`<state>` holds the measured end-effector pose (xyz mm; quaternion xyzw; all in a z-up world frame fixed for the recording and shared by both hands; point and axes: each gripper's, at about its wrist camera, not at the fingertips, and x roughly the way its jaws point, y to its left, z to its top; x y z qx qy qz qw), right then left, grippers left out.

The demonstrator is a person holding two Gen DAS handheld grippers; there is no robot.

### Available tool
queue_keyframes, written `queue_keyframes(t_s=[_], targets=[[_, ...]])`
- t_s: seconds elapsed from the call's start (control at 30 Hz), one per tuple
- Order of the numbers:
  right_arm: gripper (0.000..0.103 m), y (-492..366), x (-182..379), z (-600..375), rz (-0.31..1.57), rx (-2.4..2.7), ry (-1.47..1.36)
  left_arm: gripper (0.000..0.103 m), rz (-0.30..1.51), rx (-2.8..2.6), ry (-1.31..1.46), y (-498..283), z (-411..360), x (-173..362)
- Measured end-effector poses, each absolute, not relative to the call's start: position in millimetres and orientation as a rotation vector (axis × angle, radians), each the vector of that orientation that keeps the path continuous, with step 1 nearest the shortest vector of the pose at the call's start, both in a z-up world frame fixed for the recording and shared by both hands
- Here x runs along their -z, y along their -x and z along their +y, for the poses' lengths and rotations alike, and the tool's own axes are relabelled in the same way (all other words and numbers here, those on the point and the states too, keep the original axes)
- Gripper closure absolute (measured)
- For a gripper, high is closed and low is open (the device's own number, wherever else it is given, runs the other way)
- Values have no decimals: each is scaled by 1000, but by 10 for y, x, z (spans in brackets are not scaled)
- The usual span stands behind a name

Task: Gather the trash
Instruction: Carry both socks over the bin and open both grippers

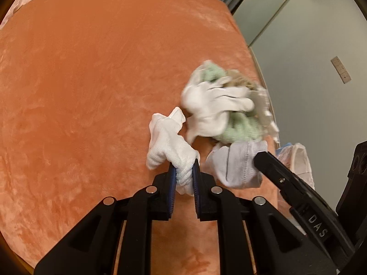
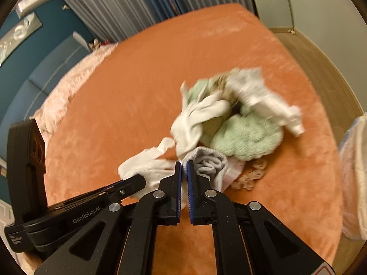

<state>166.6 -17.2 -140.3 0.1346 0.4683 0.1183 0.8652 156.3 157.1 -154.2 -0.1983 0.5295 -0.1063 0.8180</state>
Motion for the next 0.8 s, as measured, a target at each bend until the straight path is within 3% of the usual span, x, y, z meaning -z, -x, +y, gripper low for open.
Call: queue_keyframes(t_s=[0.4,0.8], targets=[[98,-1094,414,-1082,755,-140,-324,90,962,389,305,-1229,552,419],[98,-485,-127,-2204,617,35,-345,90,879,585,183,-930,-754,-197]])
